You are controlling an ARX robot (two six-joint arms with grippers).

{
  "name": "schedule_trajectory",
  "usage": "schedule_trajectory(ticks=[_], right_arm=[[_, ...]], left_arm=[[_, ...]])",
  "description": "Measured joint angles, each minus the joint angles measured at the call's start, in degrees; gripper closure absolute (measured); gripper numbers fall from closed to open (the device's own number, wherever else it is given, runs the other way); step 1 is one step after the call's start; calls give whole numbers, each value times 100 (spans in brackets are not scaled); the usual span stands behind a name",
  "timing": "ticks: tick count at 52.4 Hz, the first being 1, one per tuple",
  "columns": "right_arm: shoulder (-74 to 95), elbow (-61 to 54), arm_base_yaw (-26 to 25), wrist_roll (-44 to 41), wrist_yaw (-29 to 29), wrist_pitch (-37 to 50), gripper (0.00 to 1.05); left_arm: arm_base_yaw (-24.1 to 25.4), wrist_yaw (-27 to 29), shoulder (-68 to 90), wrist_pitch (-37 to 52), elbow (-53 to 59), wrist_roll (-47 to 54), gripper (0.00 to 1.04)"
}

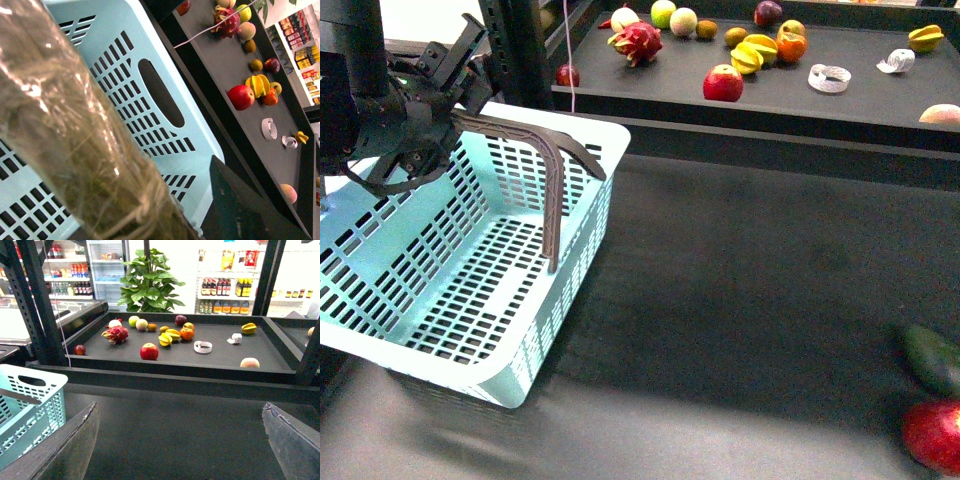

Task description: Pick mango with right arm and hold basket with left

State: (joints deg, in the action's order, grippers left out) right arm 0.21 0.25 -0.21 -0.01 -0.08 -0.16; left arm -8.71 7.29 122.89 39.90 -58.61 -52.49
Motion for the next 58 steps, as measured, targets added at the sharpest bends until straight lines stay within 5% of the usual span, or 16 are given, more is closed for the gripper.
schedule_trajectory(ticks=[8,29,42,58], right_arm=[[0,0,0,0,0,0,8],[0,0,0,2,0,0,8],[0,0,0,0,0,0,8],[0,0,0,0,0,0,8]], left_arm=[[-125,-372,-120,114,179,-157,98],[-817,-1838,-1493,1185,1827,1661,99],[-1572,-1934,-2273,1093,2273,2675,99],[-1917,-1641,-2474,940,2369,3088,99]])
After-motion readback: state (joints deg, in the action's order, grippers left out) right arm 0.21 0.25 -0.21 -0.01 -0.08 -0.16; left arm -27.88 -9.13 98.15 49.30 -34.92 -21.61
